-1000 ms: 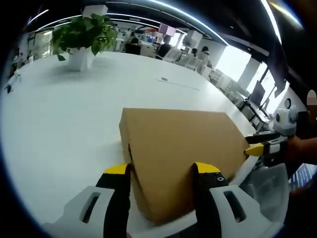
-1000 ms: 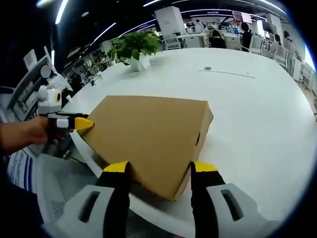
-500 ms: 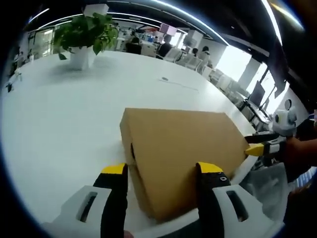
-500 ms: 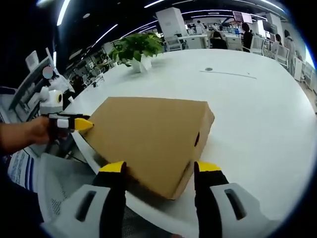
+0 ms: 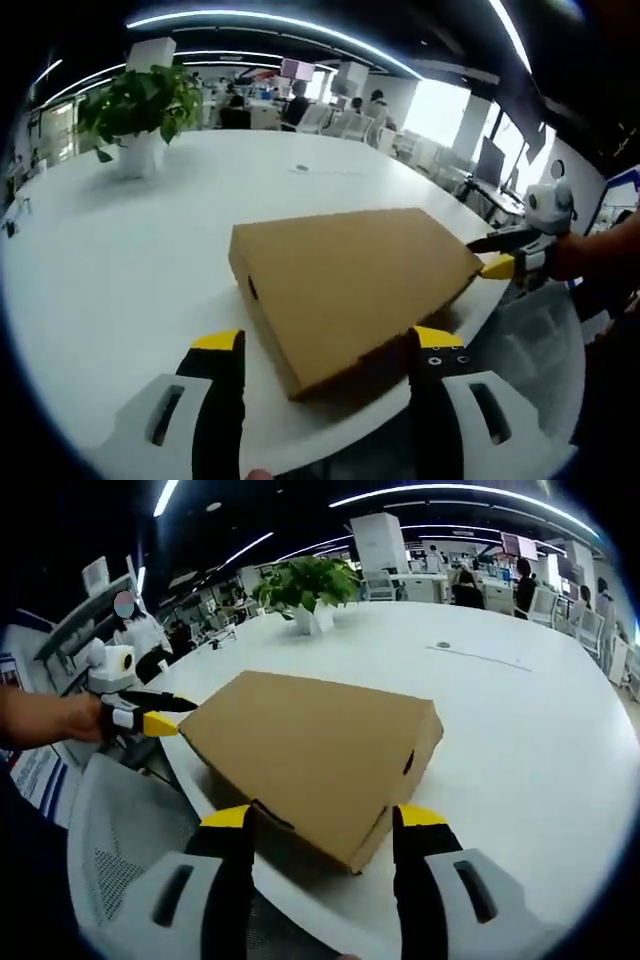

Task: Operate the shoe box by opening the lid, removing the specified soft item, and placing it in the target area until the item is outside and the box remains undamaged.

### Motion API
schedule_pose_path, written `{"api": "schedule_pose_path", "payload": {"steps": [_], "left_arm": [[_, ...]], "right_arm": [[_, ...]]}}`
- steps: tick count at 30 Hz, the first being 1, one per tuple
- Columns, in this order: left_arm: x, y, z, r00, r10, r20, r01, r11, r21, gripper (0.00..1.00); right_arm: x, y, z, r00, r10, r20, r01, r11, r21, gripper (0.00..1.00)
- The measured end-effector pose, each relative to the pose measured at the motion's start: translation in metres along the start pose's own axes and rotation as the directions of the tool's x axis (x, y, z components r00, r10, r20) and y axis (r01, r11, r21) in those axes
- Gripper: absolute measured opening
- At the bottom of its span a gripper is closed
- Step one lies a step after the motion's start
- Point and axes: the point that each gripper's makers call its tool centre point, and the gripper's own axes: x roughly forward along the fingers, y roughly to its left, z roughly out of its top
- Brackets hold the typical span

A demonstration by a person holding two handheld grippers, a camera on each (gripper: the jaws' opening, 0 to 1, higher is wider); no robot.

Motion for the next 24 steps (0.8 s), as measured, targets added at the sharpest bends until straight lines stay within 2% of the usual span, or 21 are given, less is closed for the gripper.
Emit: {"api": "schedule_pose_path", "payload": {"steps": [2, 5, 9, 13, 15, 17, 19, 24], "left_arm": [[0.001, -0.002, -0.003, 1.000, 0.004, -0.015, -0.003, 0.998, 0.056, 0.66], [0.004, -0.008, -0.008, 0.999, -0.010, -0.042, 0.013, 0.996, 0.083, 0.64], [0.006, -0.011, -0.009, 0.999, -0.020, -0.044, 0.023, 0.996, 0.082, 0.66], [0.005, -0.007, -0.010, 0.999, -0.025, -0.036, 0.027, 0.998, 0.064, 0.63], [0.005, -0.004, -0.012, 0.999, -0.011, -0.045, 0.015, 0.996, 0.086, 0.58], [0.005, 0.004, -0.018, 0.995, 0.035, -0.090, -0.024, 0.993, 0.119, 0.51], [0.007, 0.007, -0.026, 0.990, 0.062, -0.129, -0.045, 0.990, 0.133, 0.44], [0.008, 0.004, -0.024, 0.992, 0.056, -0.111, -0.044, 0.993, 0.110, 0.45]], "right_arm": [[0.001, 0.001, -0.002, 1.000, 0.002, -0.001, -0.002, 1.000, -0.013, 0.51], [0.002, 0.000, -0.003, 1.000, -0.003, -0.002, 0.003, 1.000, -0.022, 0.51], [0.002, 0.000, -0.006, 1.000, -0.005, -0.005, 0.005, 1.000, -0.024, 0.50], [0.002, -0.002, -0.008, 1.000, -0.011, -0.005, 0.011, 1.000, -0.019, 0.47], [0.002, -0.003, -0.008, 1.000, -0.022, -0.006, 0.022, 0.999, -0.032, 0.45], [0.003, -0.005, -0.010, 0.999, -0.040, -0.019, 0.039, 0.997, -0.074, 0.43], [0.003, -0.004, -0.010, 0.999, -0.040, -0.017, 0.039, 0.997, -0.065, 0.43], [0.002, -0.004, -0.009, 0.999, -0.041, -0.021, 0.039, 0.997, -0.064, 0.42]]}}
